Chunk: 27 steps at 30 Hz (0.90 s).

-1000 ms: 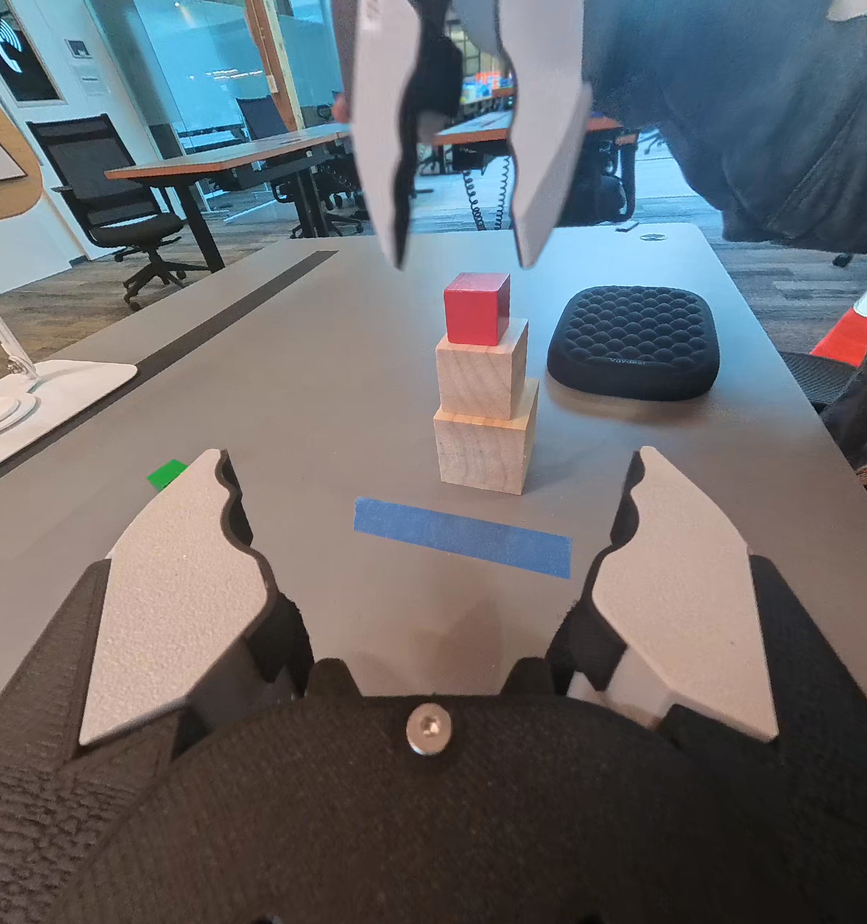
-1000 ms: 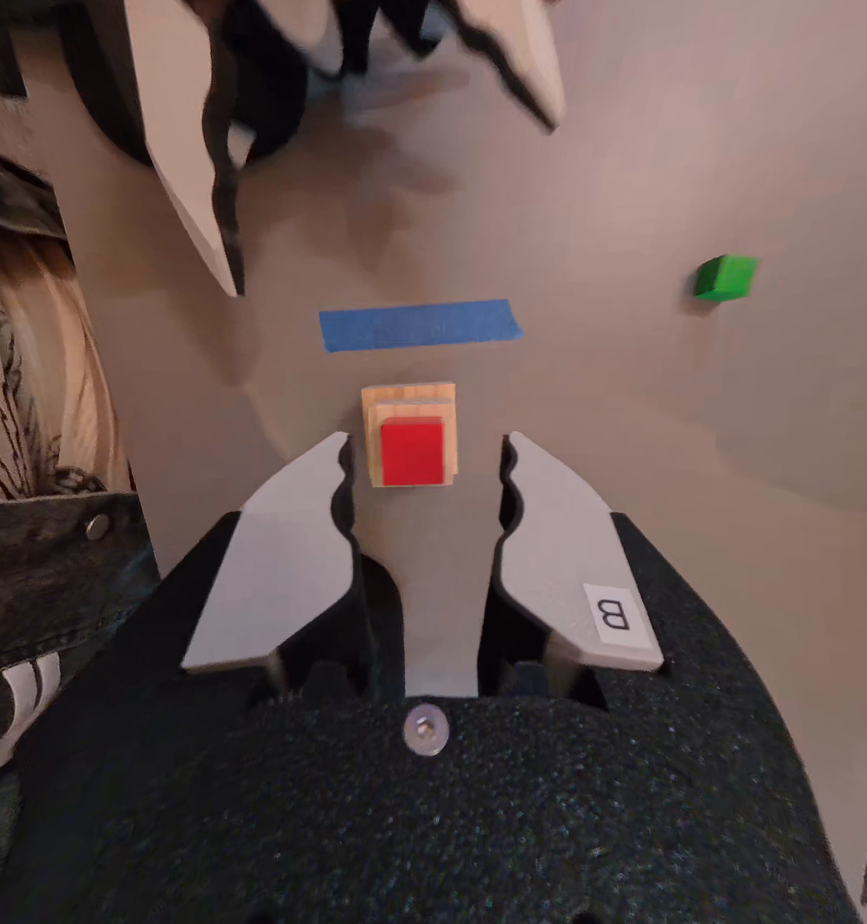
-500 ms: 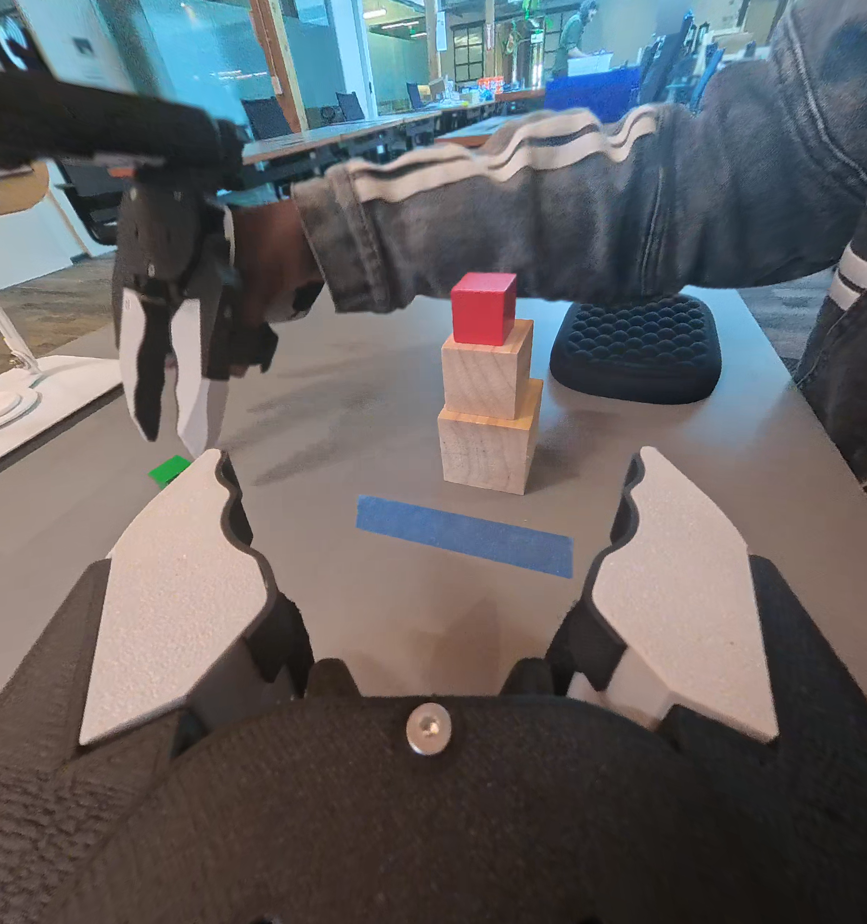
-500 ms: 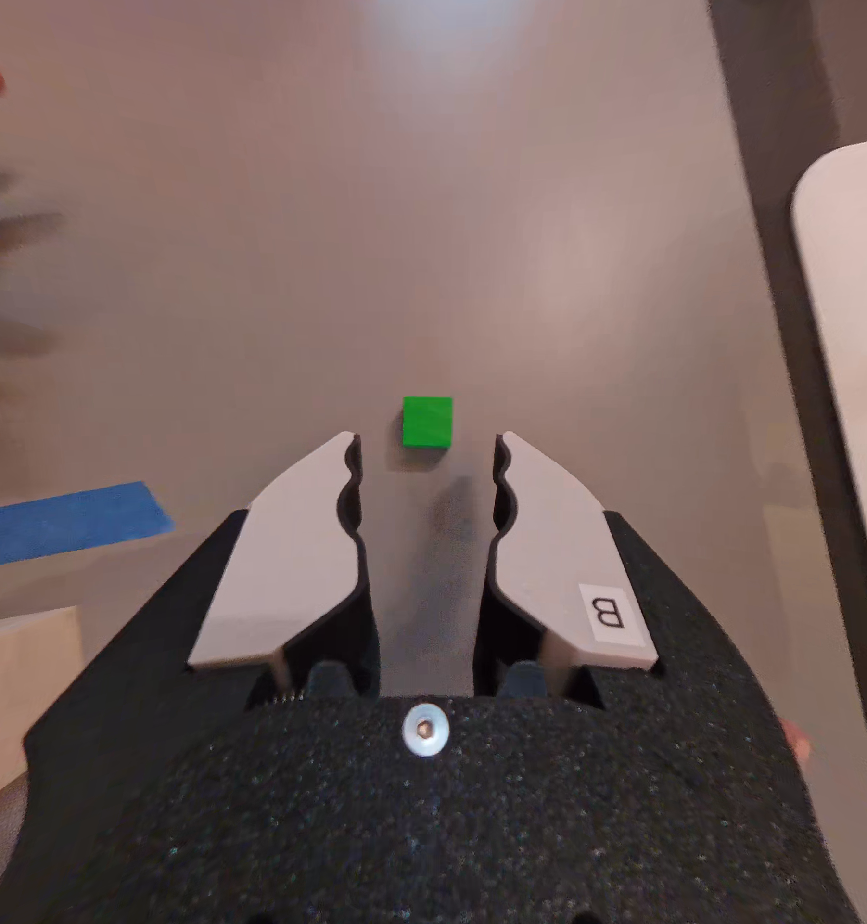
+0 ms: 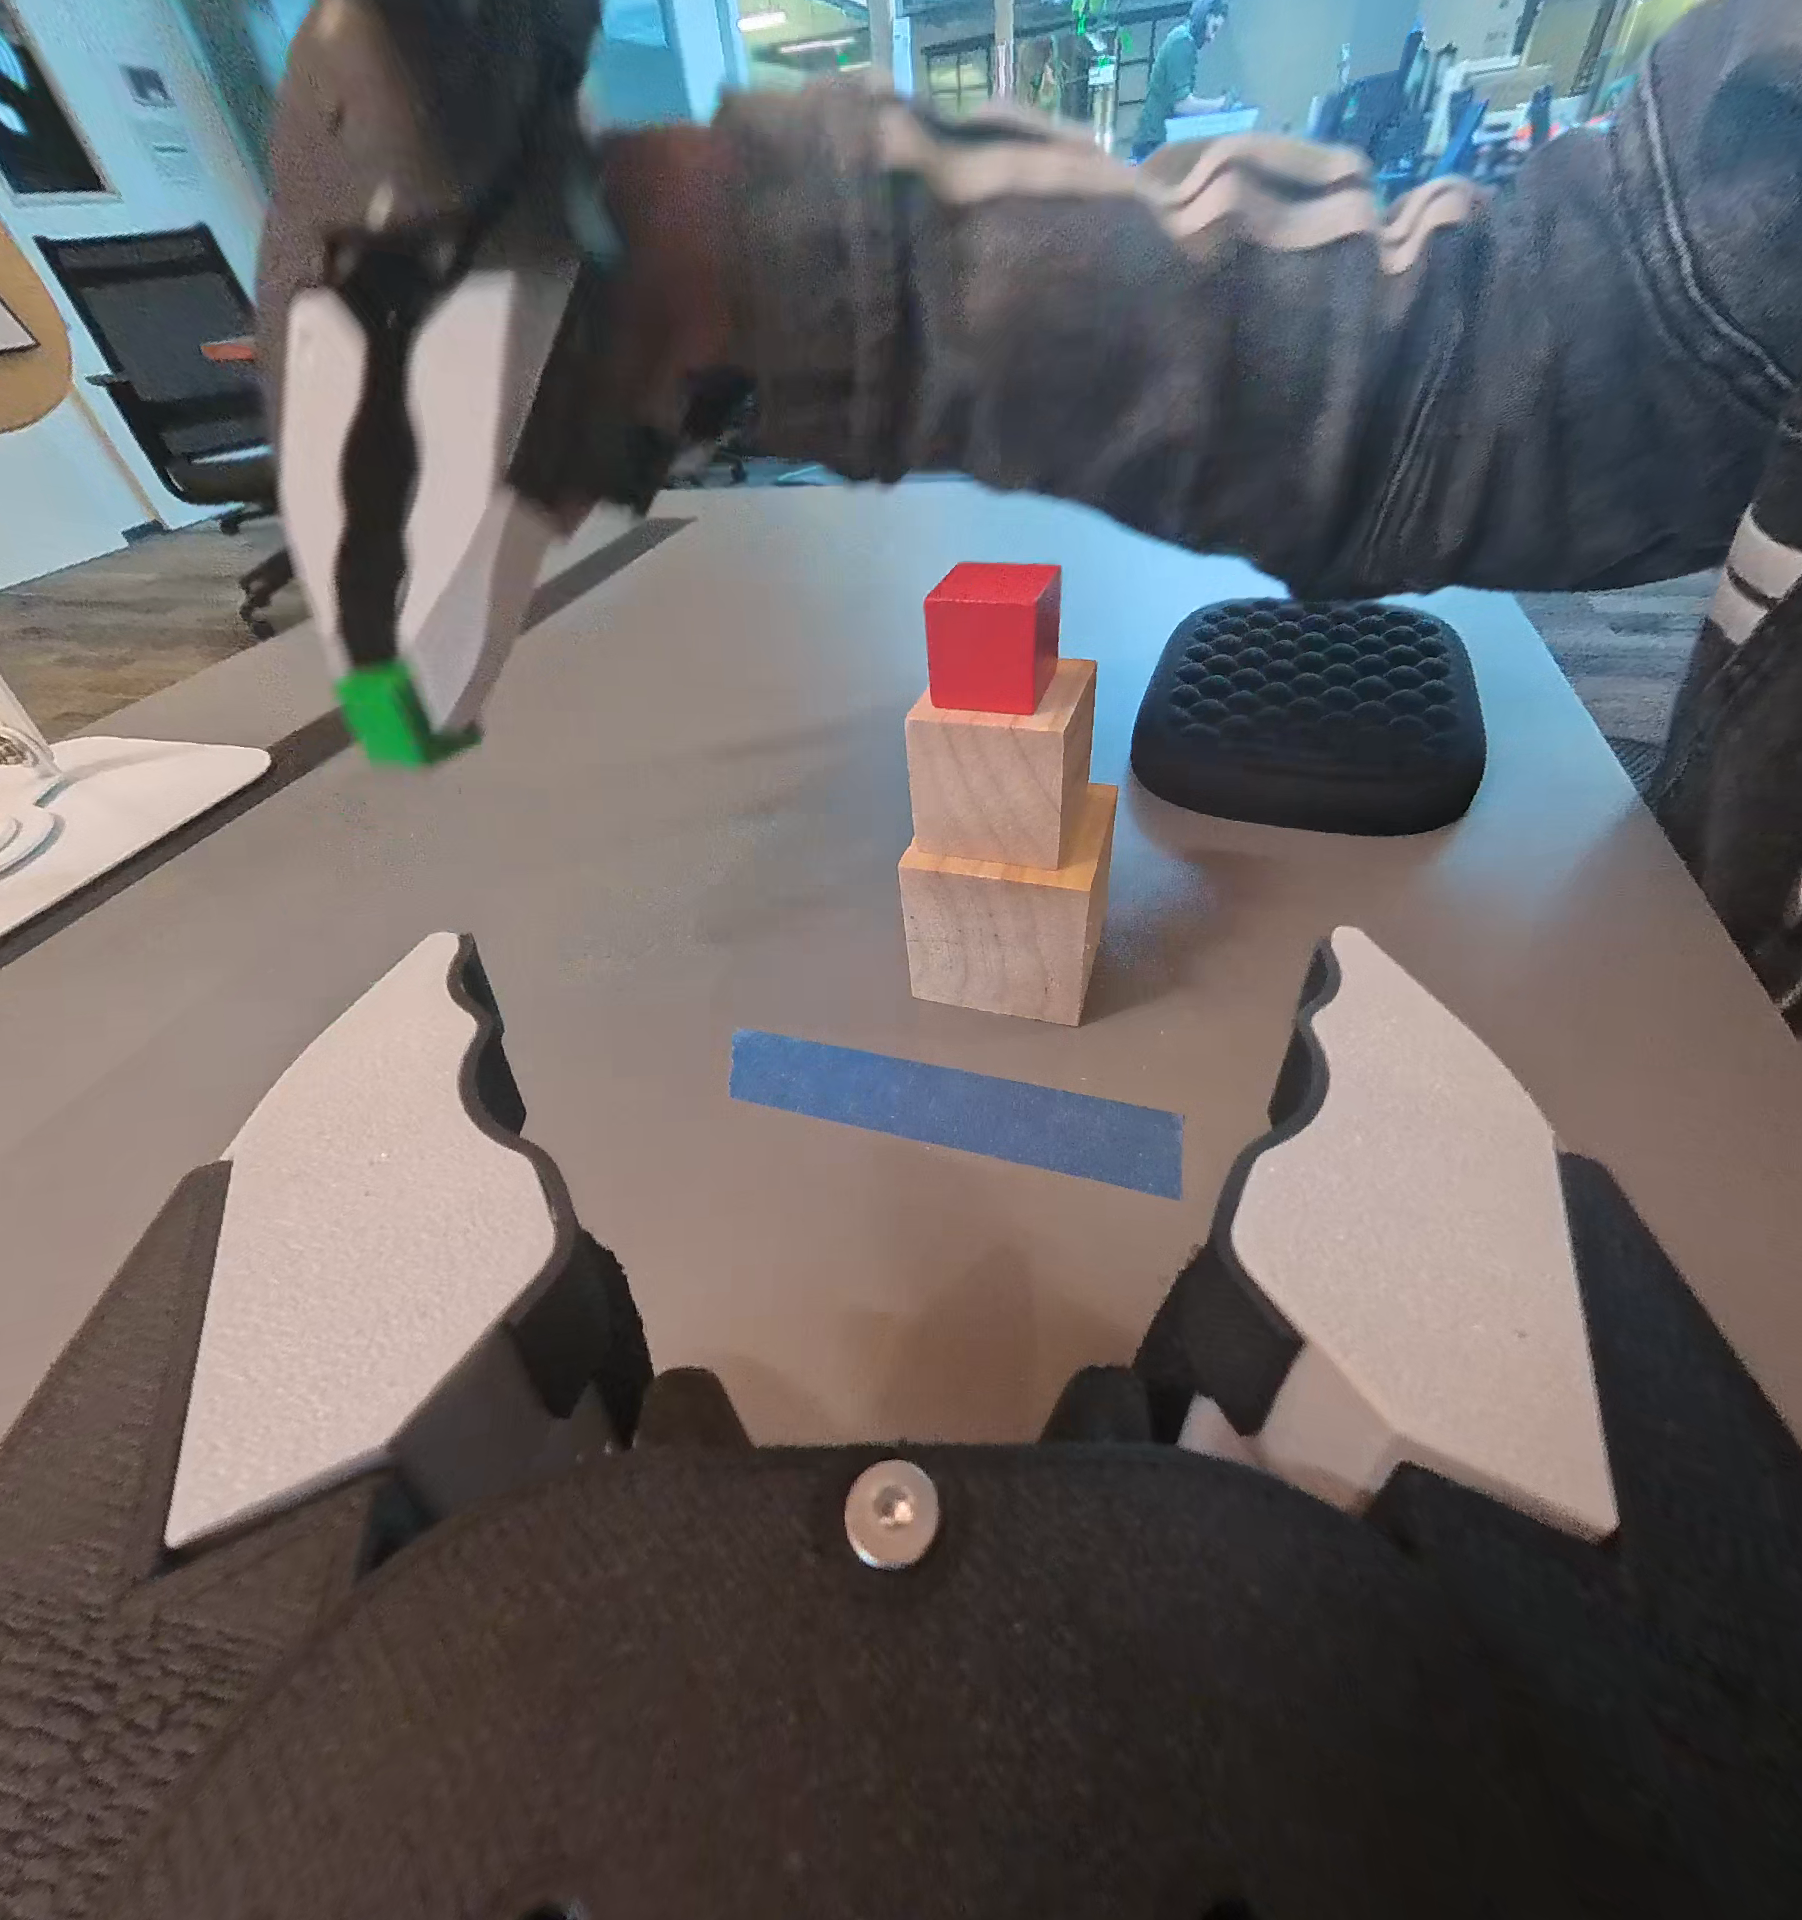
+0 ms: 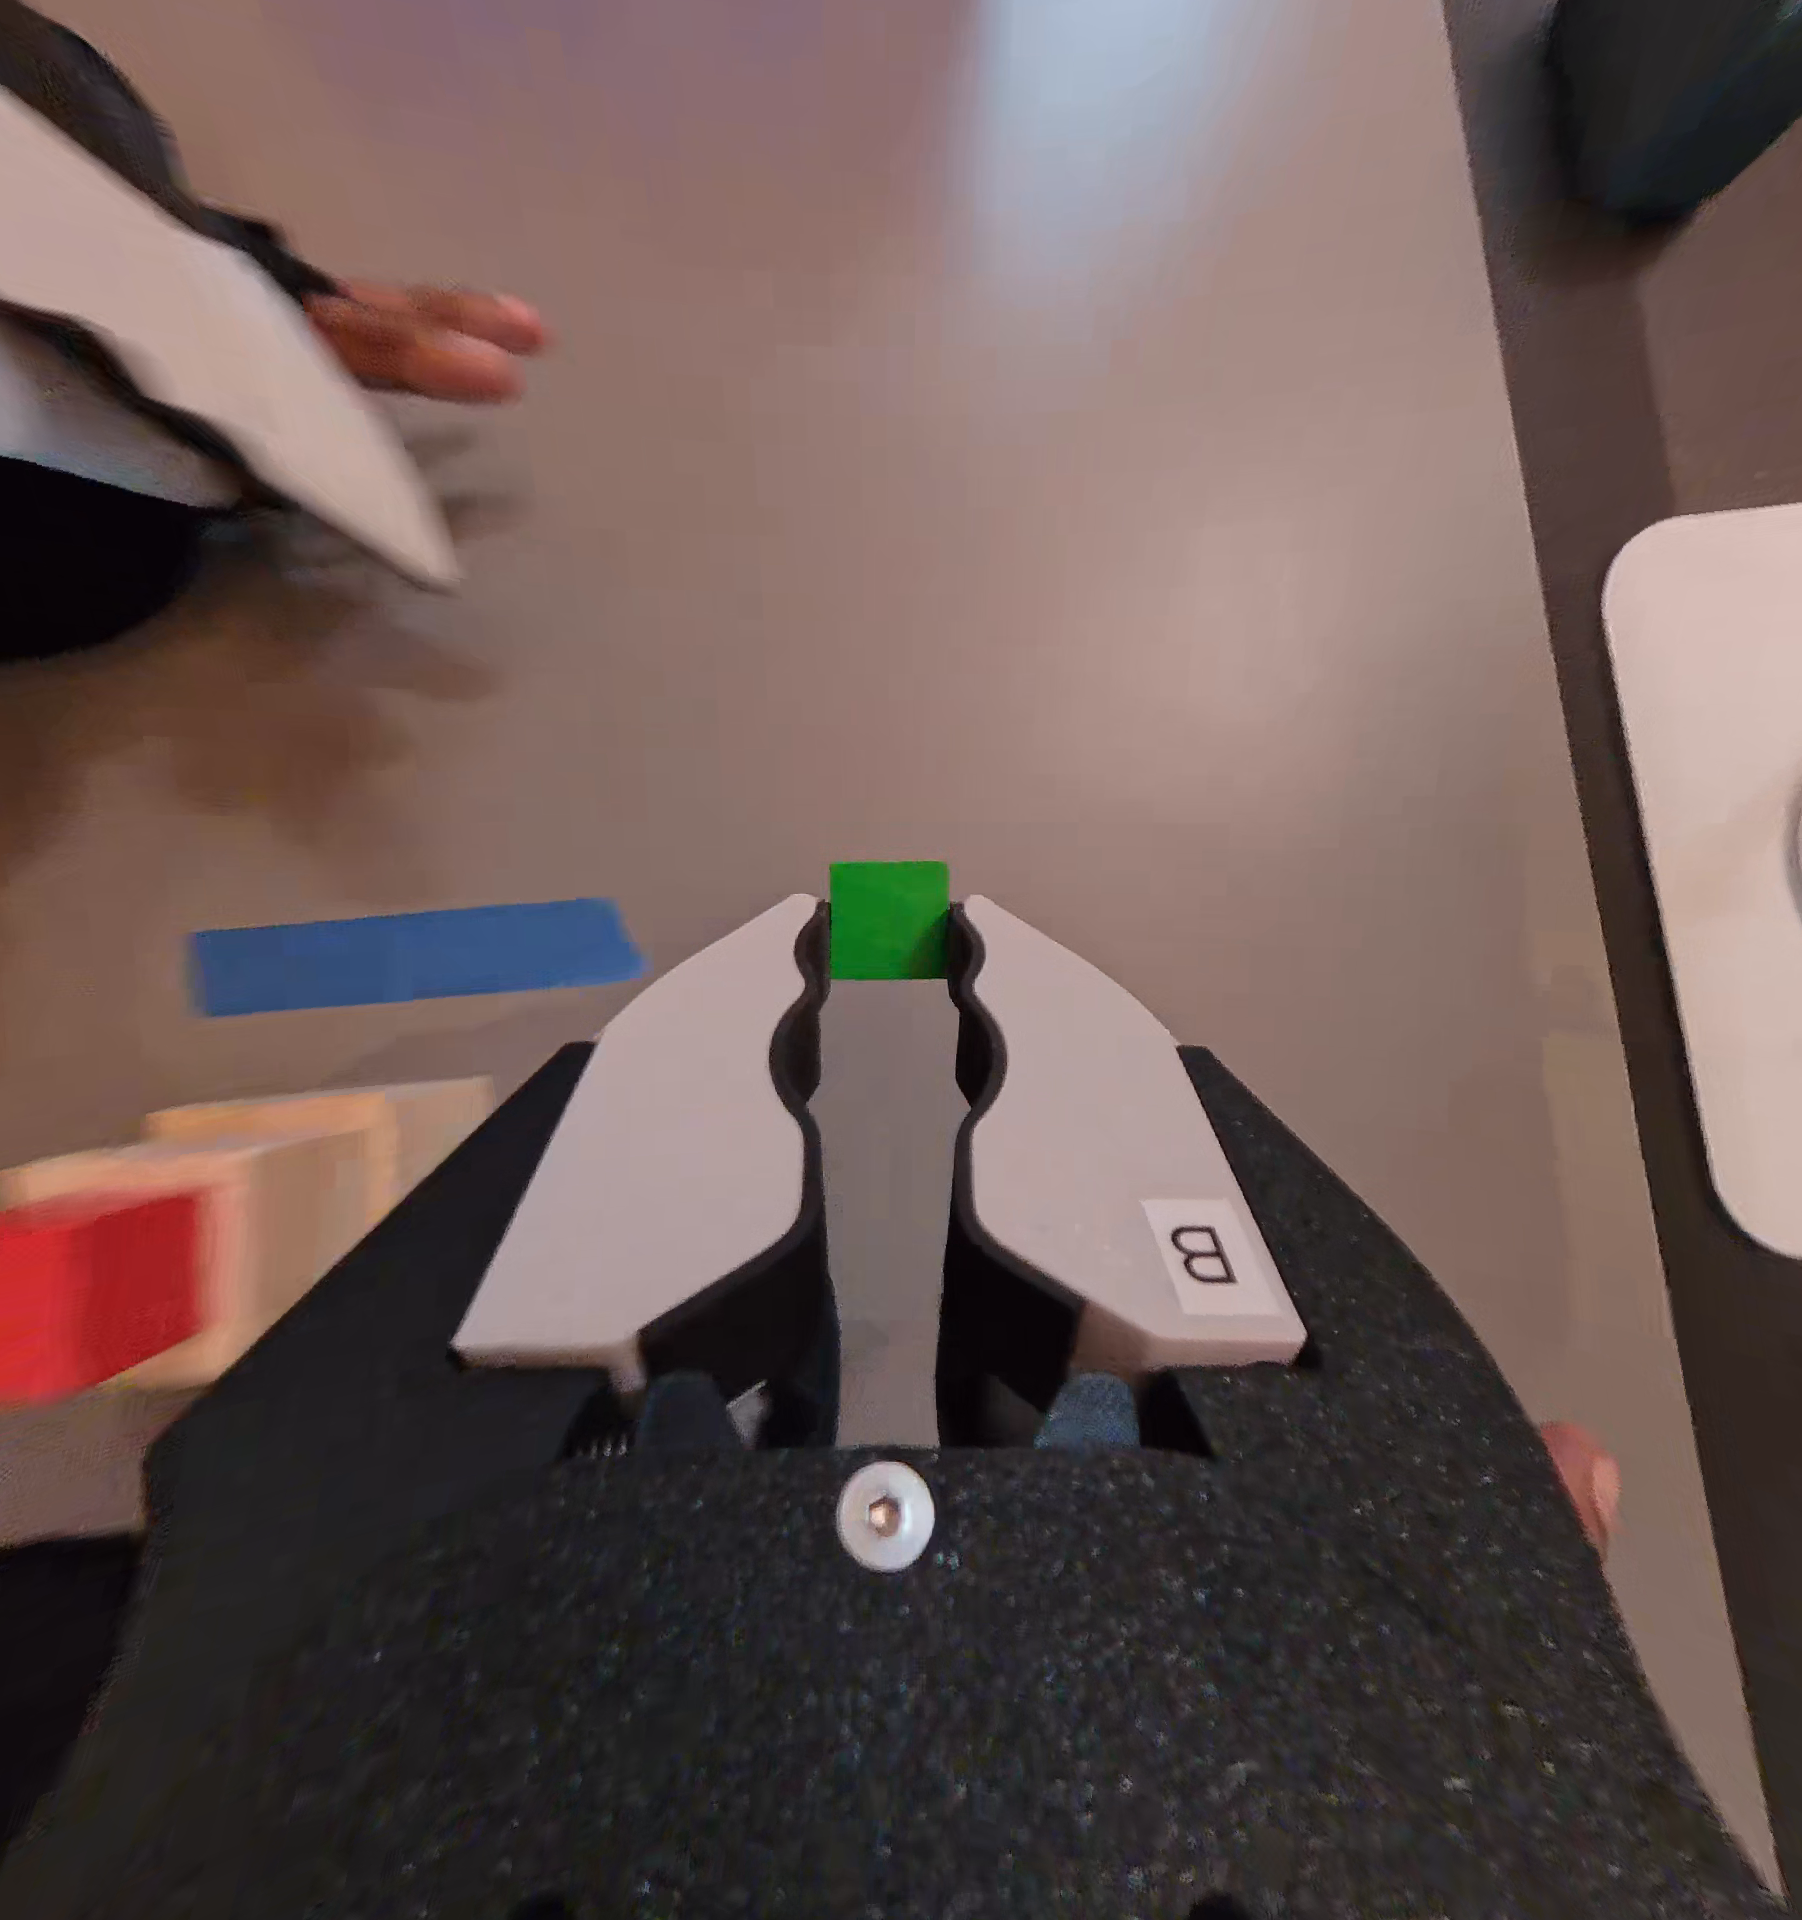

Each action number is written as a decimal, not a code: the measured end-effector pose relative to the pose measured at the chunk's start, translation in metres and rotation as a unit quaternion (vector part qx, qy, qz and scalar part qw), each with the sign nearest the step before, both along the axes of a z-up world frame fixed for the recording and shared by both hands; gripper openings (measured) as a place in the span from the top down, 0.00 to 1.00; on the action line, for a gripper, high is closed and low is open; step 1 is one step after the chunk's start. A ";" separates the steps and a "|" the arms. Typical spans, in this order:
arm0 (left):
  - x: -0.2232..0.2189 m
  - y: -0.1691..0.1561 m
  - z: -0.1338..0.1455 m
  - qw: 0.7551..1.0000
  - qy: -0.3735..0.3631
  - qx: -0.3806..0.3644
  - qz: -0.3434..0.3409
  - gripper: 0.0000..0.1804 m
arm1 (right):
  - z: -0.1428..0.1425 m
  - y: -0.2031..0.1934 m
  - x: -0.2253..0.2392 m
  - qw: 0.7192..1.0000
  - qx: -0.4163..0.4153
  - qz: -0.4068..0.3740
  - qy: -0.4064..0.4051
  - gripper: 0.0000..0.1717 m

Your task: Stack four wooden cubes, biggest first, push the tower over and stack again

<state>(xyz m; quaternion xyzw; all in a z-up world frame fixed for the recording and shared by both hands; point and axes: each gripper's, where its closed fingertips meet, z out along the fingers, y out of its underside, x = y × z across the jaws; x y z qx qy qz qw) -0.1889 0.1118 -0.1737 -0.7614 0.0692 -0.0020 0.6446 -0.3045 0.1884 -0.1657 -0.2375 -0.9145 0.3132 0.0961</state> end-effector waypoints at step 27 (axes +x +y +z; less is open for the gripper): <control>0.001 0.000 -0.002 1.000 0.010 -0.006 0.001 0.22 | 0.027 -0.010 0.142 0.998 0.047 0.011 -0.040 0.78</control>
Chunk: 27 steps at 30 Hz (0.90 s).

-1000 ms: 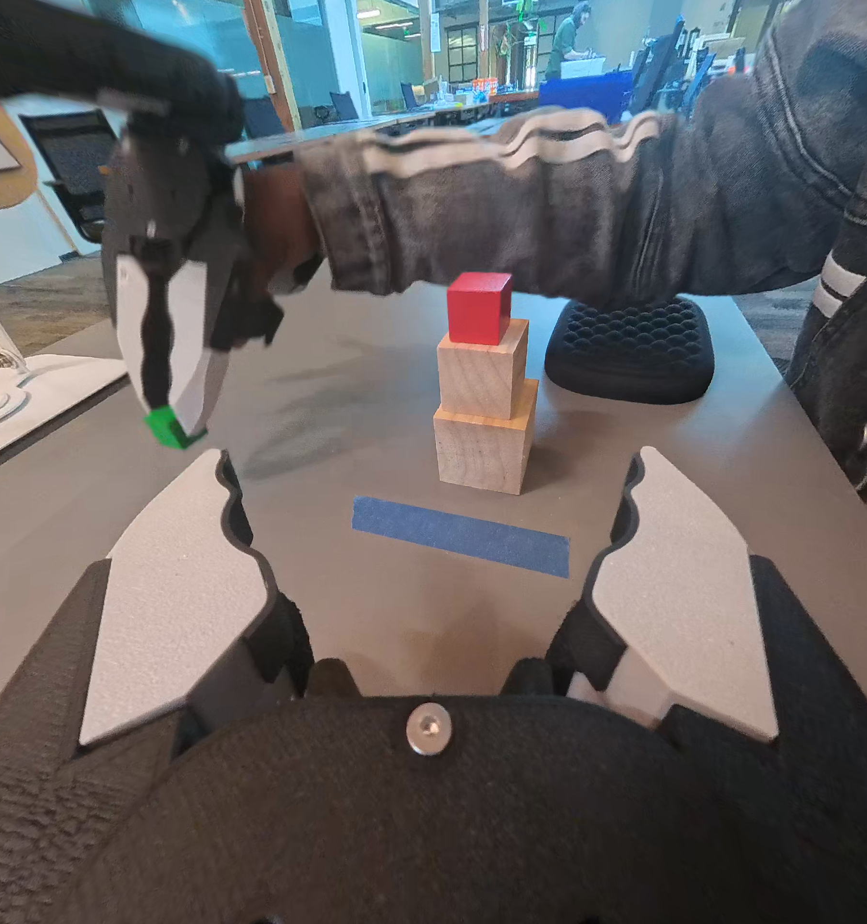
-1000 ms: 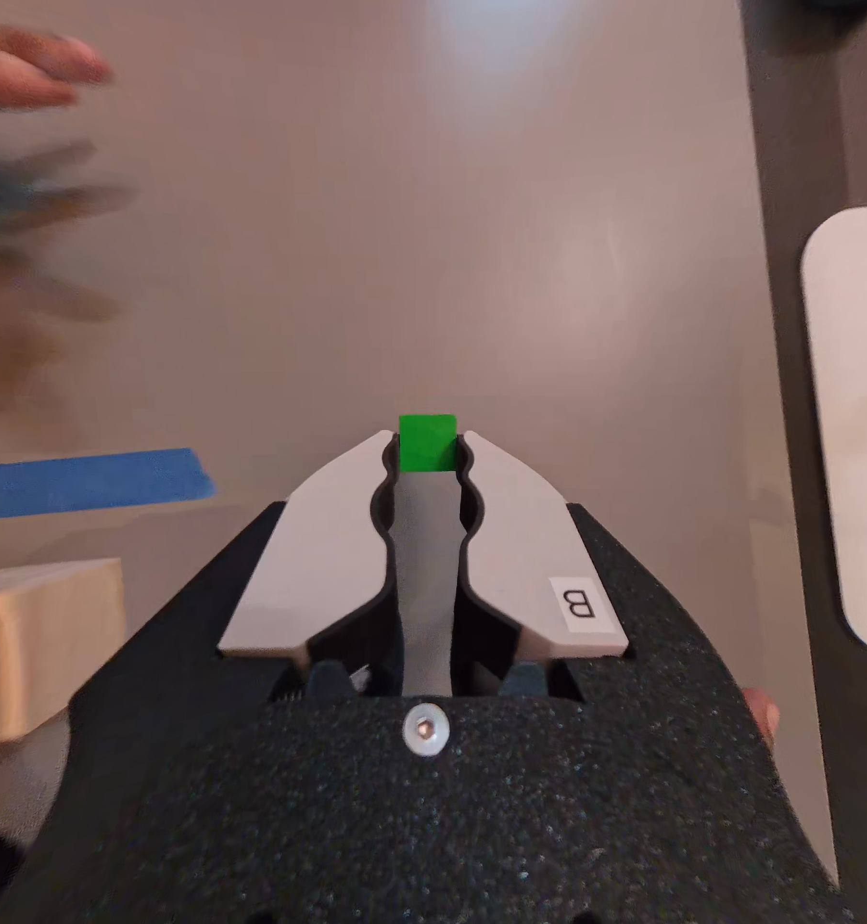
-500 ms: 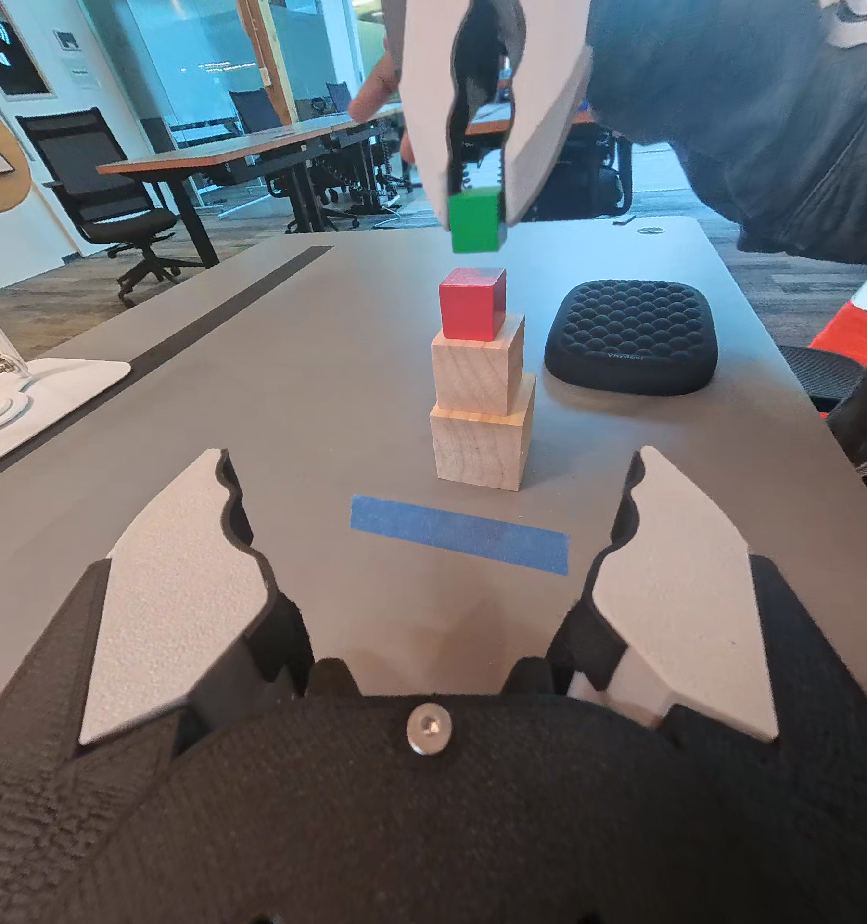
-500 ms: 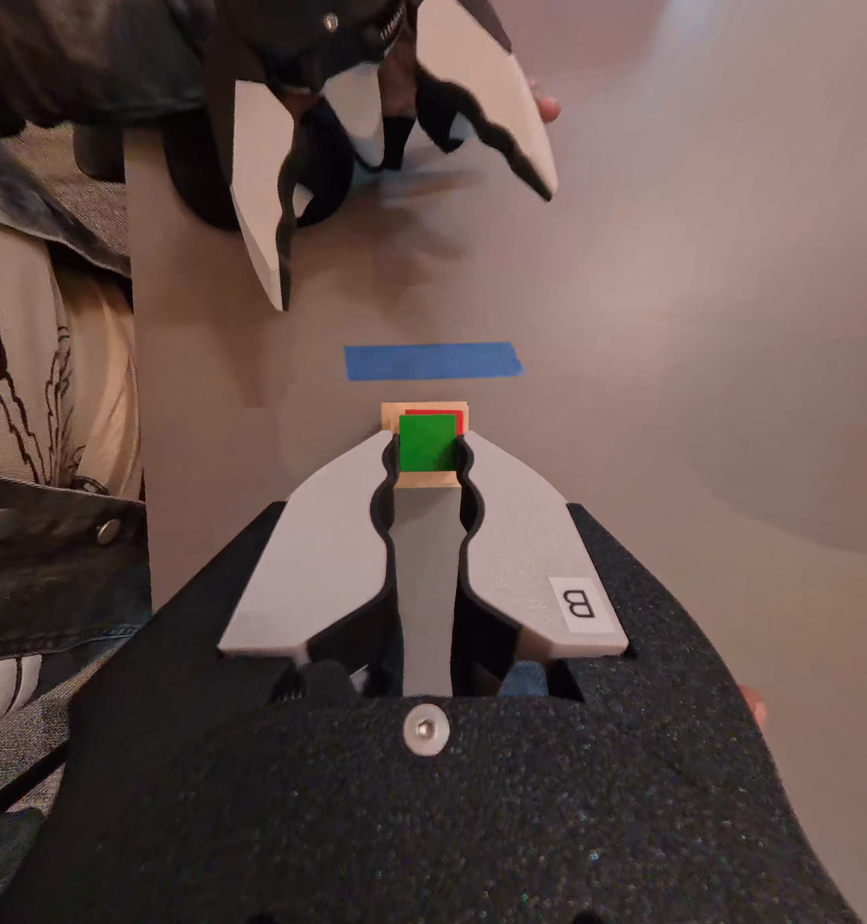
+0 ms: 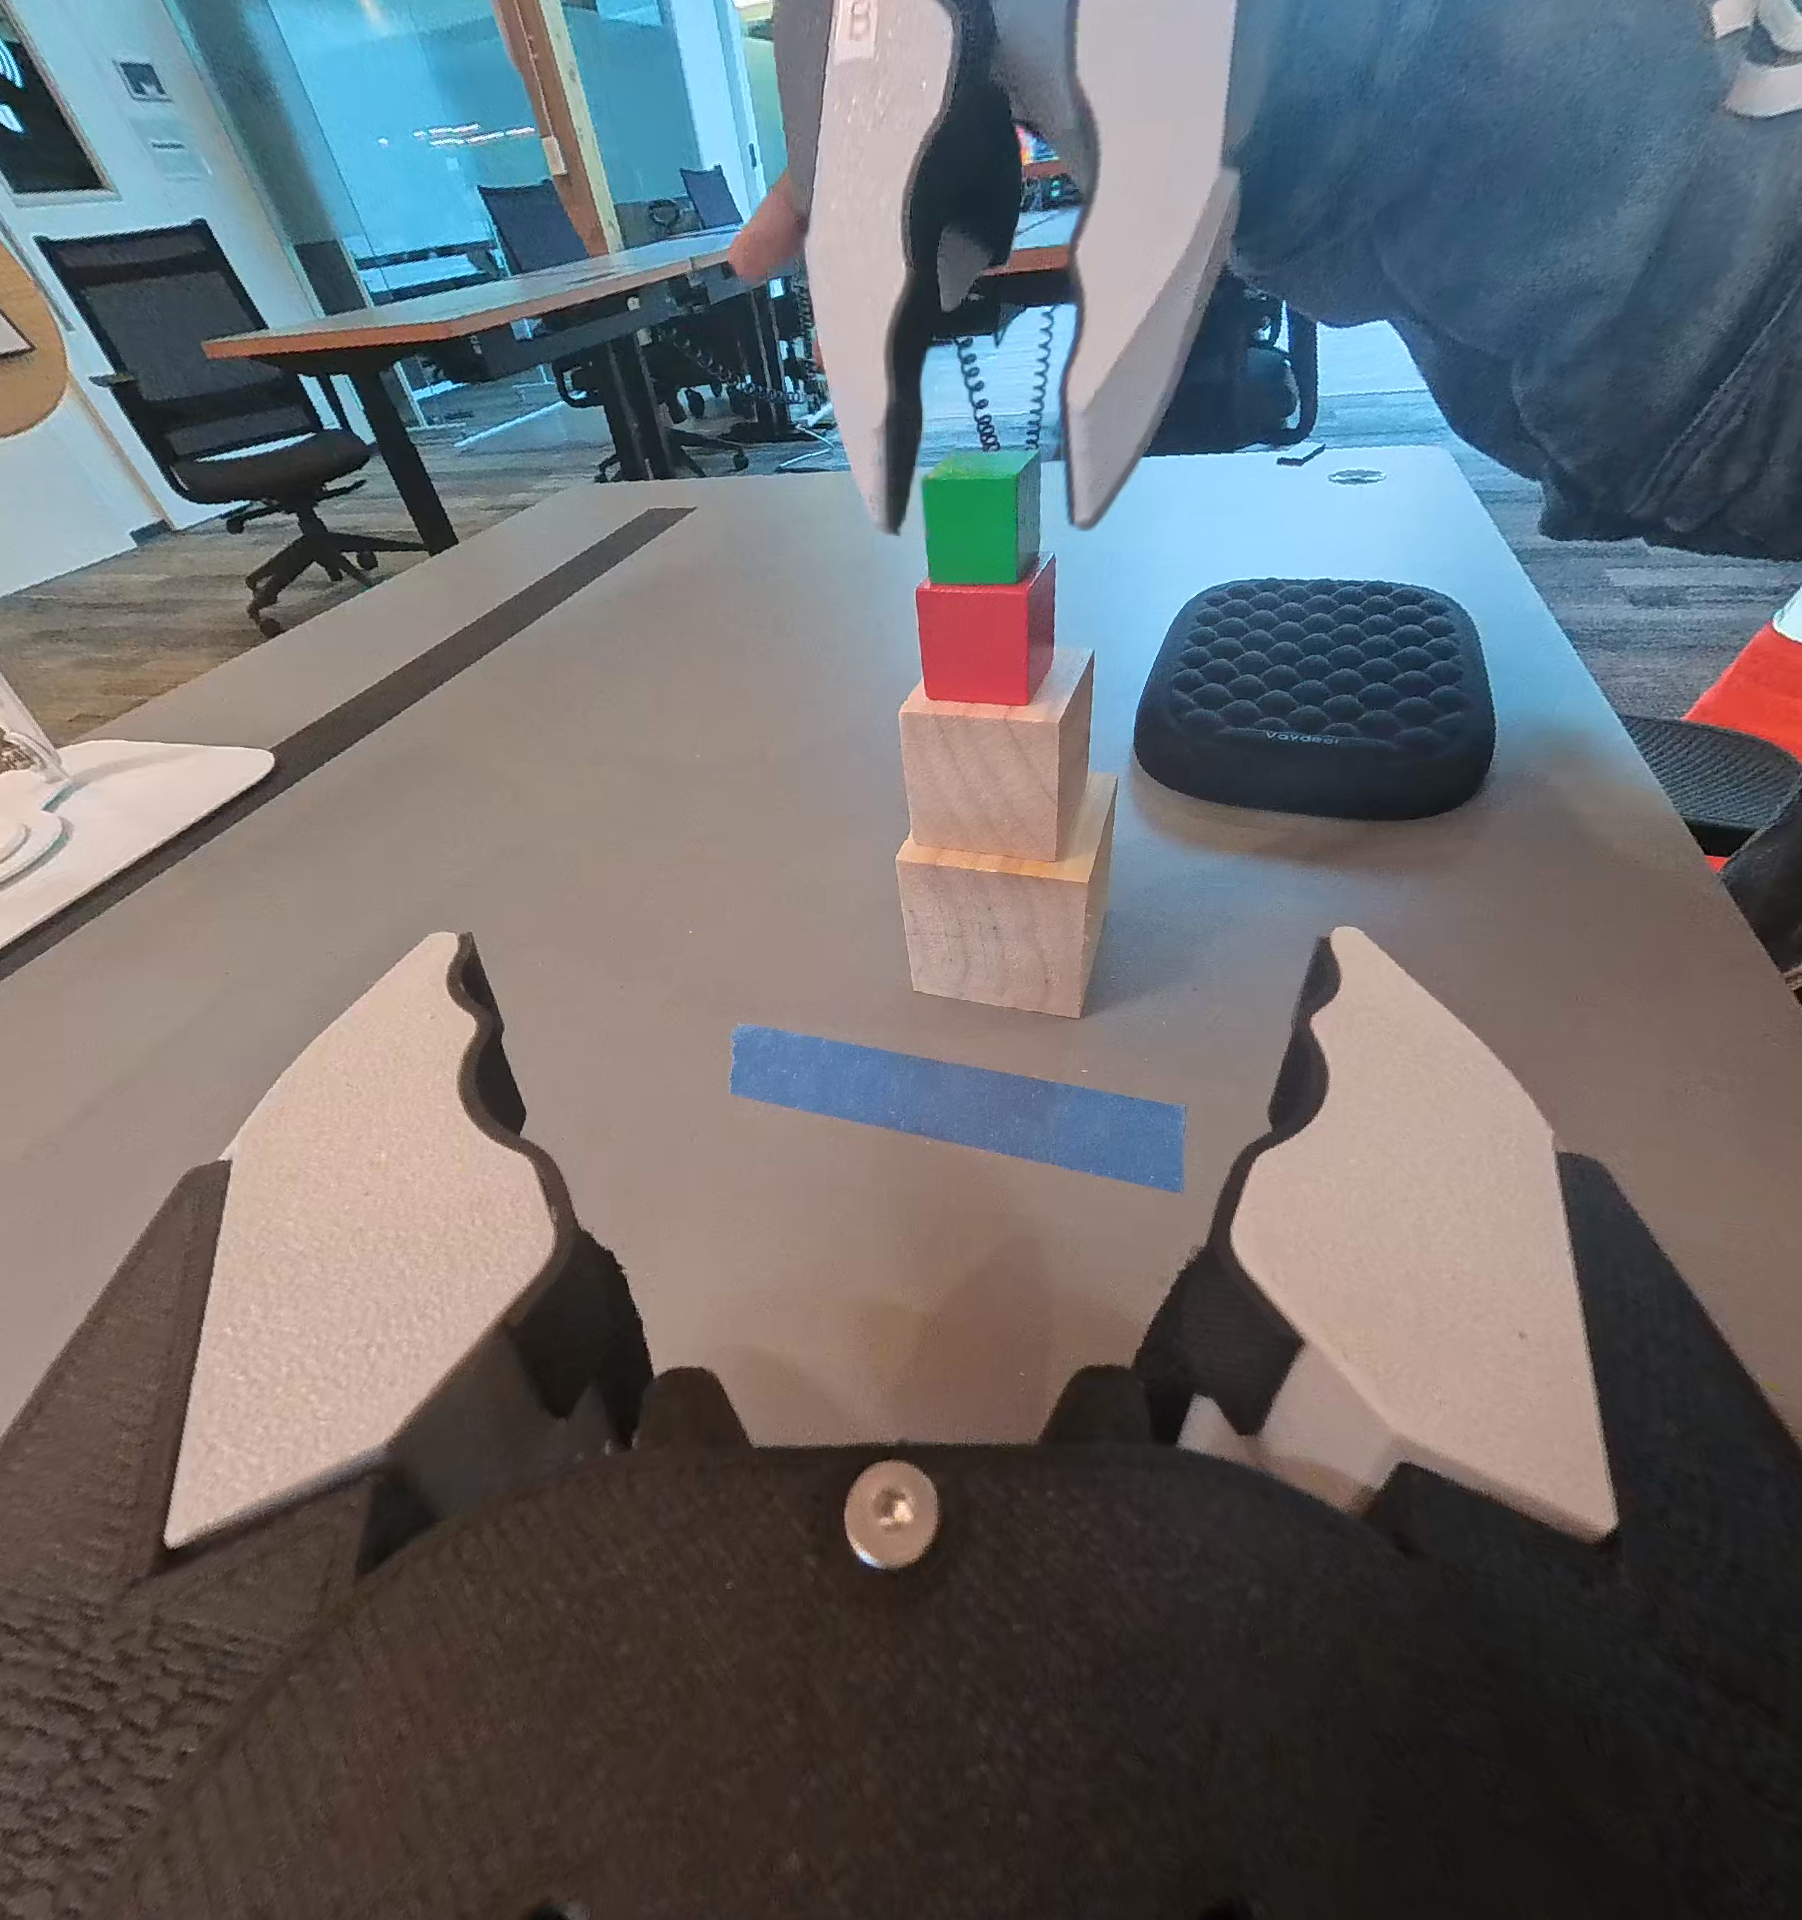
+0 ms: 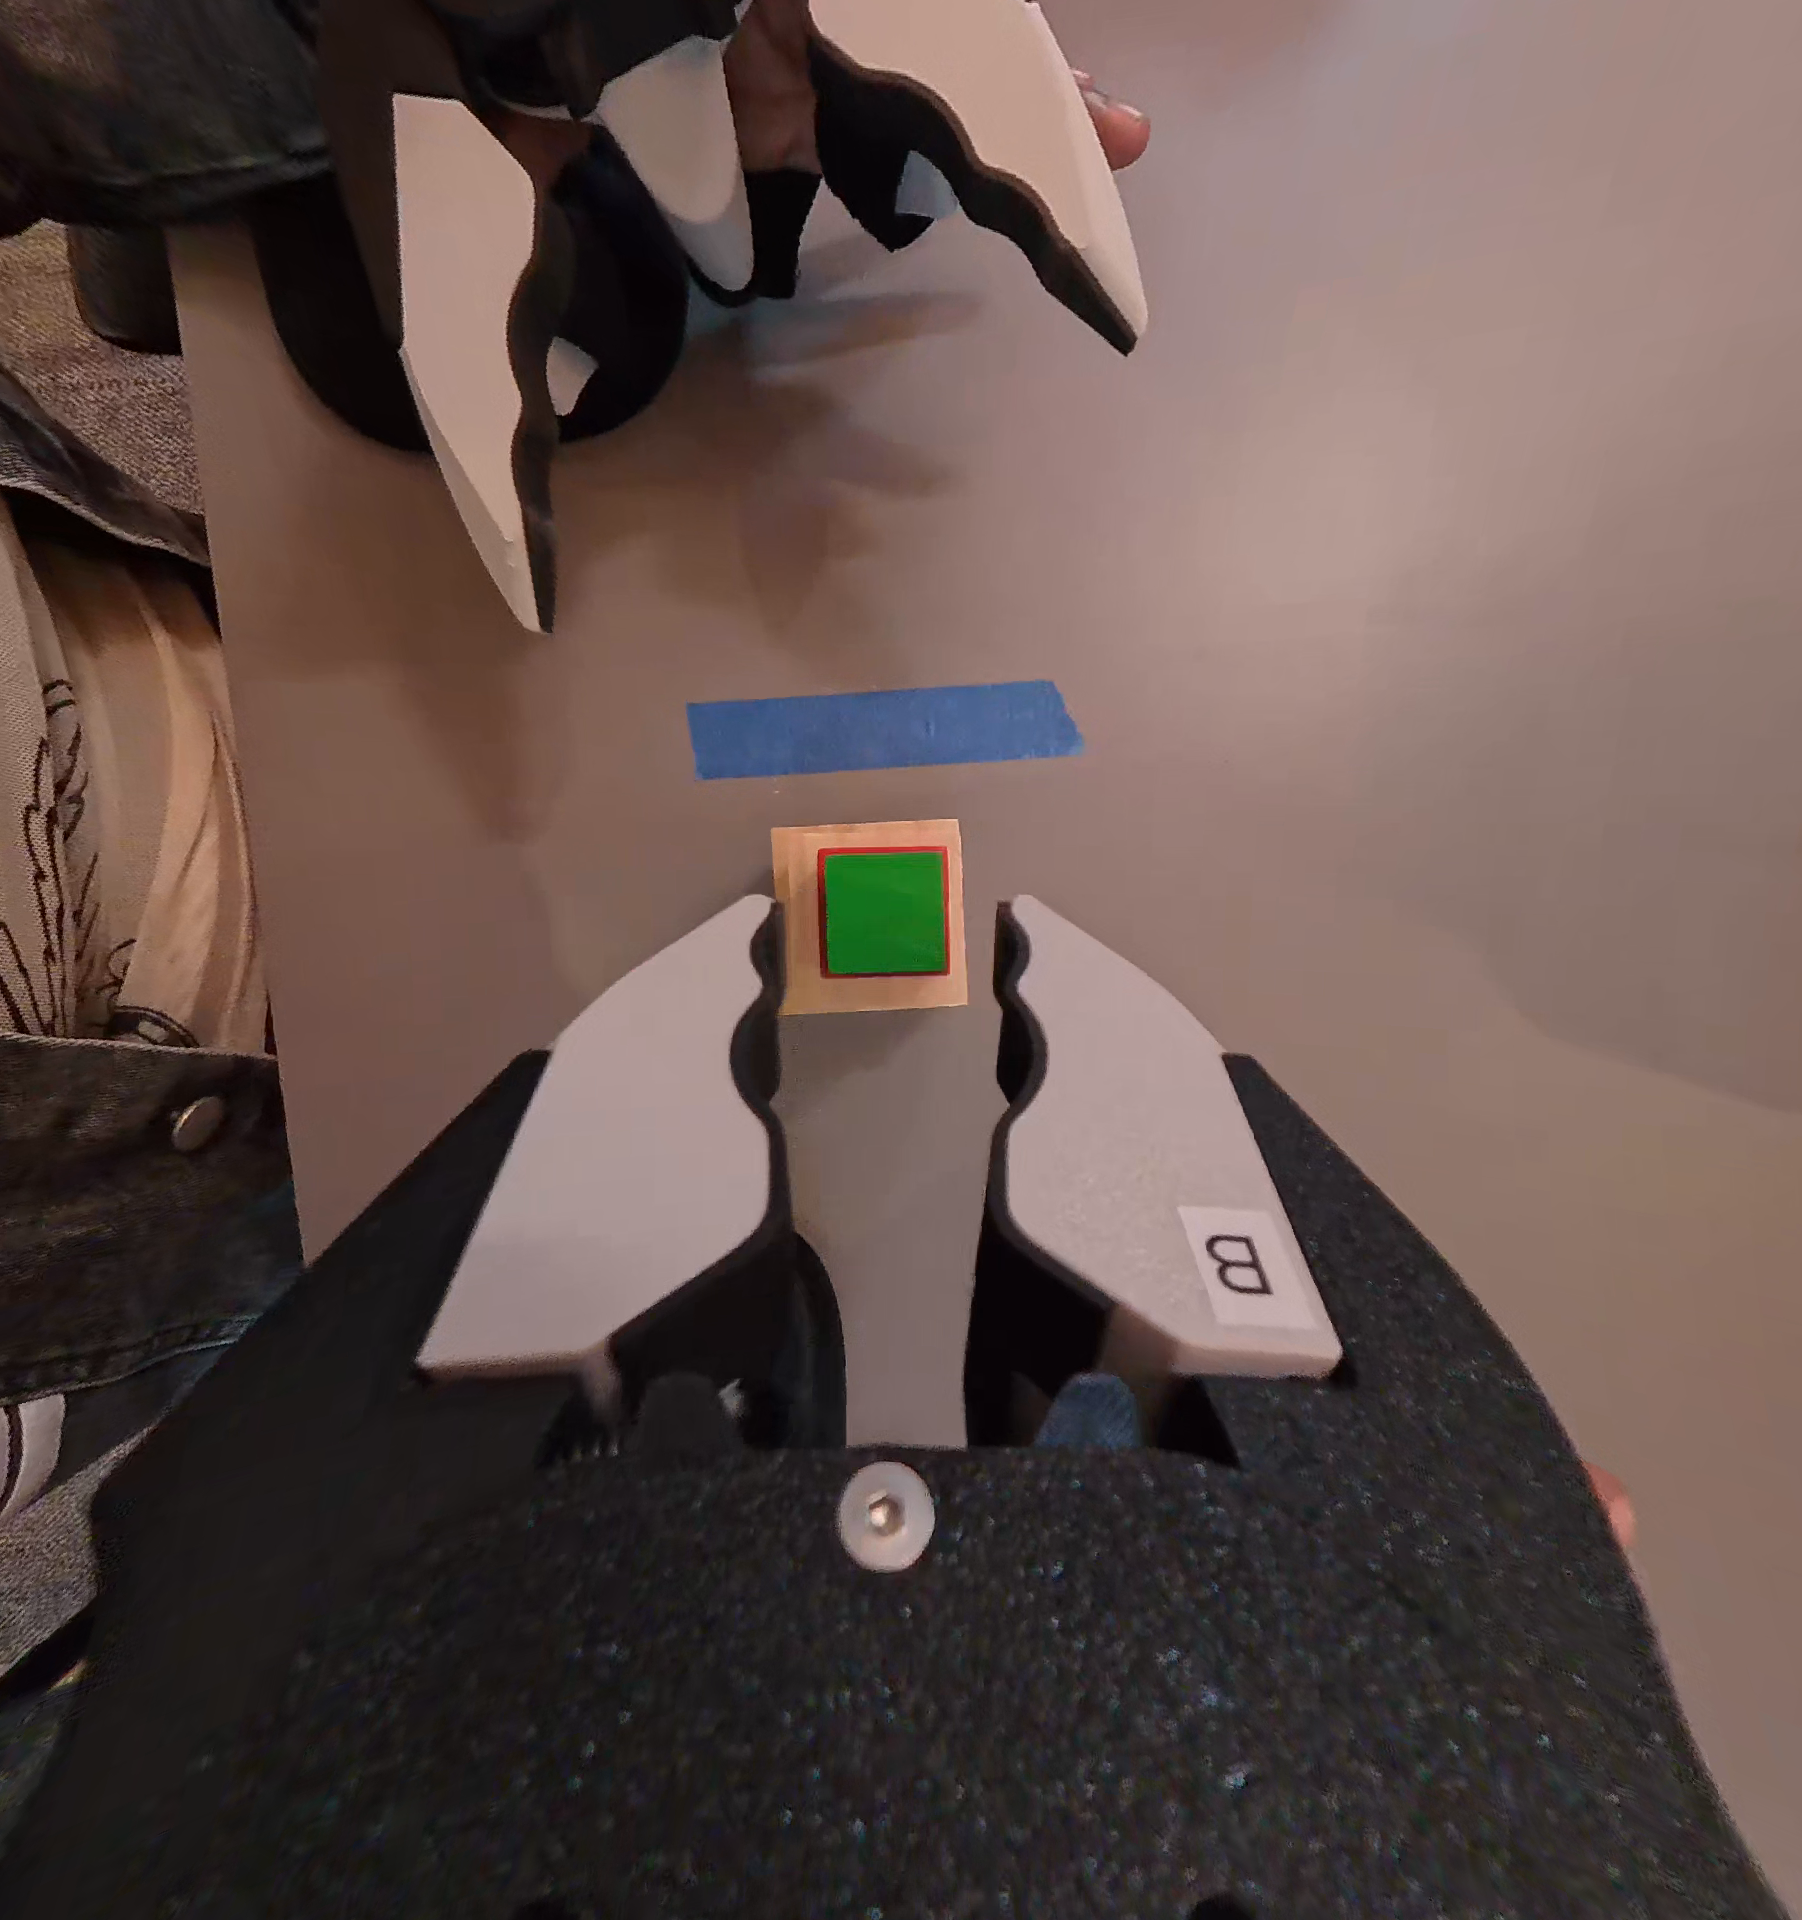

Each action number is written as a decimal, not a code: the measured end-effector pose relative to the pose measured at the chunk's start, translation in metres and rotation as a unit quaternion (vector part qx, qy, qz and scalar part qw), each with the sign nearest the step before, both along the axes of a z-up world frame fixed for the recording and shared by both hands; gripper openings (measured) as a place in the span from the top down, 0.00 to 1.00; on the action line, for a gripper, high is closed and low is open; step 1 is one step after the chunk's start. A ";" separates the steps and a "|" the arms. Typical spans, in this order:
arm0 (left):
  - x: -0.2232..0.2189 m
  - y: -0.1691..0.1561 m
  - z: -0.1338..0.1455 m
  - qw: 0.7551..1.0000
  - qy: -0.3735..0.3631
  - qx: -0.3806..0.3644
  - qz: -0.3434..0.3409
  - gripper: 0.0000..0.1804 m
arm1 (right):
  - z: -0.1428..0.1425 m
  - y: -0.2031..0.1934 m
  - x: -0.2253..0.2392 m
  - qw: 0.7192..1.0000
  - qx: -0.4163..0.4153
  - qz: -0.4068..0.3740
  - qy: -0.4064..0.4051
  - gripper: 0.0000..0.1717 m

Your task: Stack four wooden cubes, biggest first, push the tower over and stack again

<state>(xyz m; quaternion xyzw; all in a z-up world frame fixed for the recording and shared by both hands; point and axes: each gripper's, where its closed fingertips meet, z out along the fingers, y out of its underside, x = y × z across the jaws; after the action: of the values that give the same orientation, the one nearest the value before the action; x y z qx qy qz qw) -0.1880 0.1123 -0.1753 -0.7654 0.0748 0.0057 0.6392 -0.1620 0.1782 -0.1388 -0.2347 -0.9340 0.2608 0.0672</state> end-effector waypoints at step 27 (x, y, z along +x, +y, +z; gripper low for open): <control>0.000 0.000 -0.002 1.000 0.001 -0.004 0.001 0.22 | -0.050 -0.014 0.013 0.968 -0.001 -0.205 0.148 1.00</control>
<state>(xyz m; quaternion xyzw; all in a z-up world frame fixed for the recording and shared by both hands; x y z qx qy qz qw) -0.1881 0.1127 -0.1774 -0.7682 0.0745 0.0065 0.6358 -0.1495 0.1644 -0.1886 -0.3799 -0.8455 0.2738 0.2566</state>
